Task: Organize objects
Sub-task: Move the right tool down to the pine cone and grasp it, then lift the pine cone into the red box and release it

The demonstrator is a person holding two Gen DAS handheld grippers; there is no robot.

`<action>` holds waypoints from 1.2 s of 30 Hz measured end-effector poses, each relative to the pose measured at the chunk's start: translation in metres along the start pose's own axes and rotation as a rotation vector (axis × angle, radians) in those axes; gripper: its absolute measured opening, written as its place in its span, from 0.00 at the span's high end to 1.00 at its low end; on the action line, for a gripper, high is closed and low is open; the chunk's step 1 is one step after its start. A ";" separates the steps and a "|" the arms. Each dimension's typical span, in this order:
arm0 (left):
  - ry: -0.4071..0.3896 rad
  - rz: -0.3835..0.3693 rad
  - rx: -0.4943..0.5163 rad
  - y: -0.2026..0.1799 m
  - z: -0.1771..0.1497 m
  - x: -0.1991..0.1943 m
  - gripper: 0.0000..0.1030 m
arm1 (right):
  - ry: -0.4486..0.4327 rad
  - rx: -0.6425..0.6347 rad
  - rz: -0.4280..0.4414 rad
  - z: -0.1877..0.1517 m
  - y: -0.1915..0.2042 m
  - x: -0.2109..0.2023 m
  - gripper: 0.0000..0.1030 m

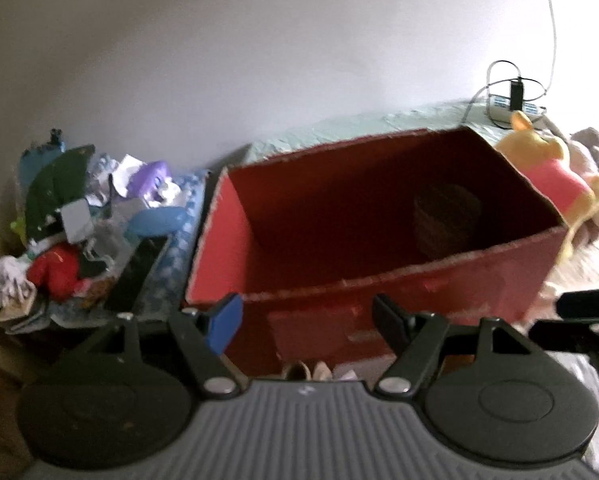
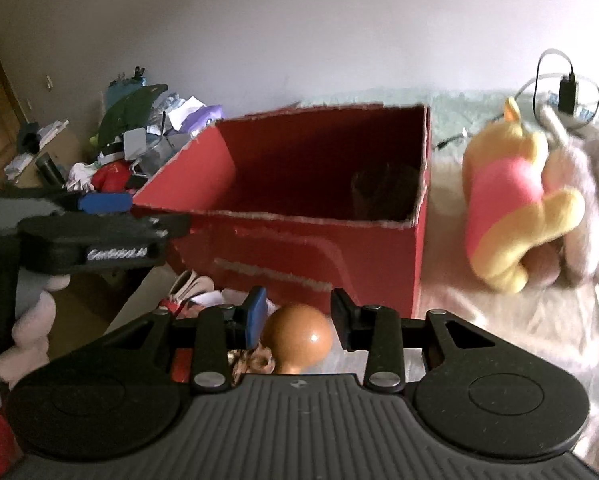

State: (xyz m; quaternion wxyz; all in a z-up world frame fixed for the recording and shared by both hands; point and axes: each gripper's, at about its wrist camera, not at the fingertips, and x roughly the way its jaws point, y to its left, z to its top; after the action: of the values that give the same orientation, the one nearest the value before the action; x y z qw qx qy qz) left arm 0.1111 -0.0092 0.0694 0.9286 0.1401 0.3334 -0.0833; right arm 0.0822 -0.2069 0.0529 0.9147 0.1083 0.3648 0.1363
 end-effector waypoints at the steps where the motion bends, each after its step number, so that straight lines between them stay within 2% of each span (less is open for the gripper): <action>1: 0.003 -0.016 -0.003 0.000 -0.003 -0.001 0.27 | 0.010 0.021 0.011 -0.002 -0.003 0.002 0.63; 5: 0.011 -0.095 -0.011 0.000 -0.018 -0.007 0.27 | 0.046 0.108 0.069 -0.012 -0.011 0.007 0.63; 12: -0.004 -0.190 0.055 -0.009 -0.050 -0.015 0.25 | 0.079 0.208 0.154 -0.023 -0.017 0.013 0.63; 16: -0.016 -0.244 0.090 -0.011 -0.064 -0.018 0.20 | 0.084 0.272 0.219 -0.028 -0.020 0.017 0.63; 21: -0.032 -0.297 0.141 -0.021 -0.076 -0.019 0.19 | 0.091 0.311 0.253 -0.032 -0.022 0.023 0.62; 28: -0.017 -0.361 0.164 -0.036 -0.082 -0.010 0.20 | 0.097 0.330 0.269 -0.034 -0.025 0.028 0.62; 32: 0.007 -0.370 0.157 -0.041 -0.081 0.002 0.29 | 0.102 0.351 0.289 -0.035 -0.027 0.032 0.61; 34: 0.024 -0.385 0.144 -0.042 -0.079 0.008 0.33 | 0.101 0.357 0.301 -0.036 -0.028 0.033 0.53; 36: 0.036 -0.398 0.132 -0.042 -0.080 0.012 0.36 | 0.104 0.365 0.308 -0.036 -0.029 0.035 0.52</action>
State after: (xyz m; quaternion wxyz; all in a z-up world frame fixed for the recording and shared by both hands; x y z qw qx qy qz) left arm 0.0624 -0.0249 -0.0060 0.8766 0.1335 0.3648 -0.2840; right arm 0.0860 -0.2194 -0.0038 0.8283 0.3190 0.4091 0.2115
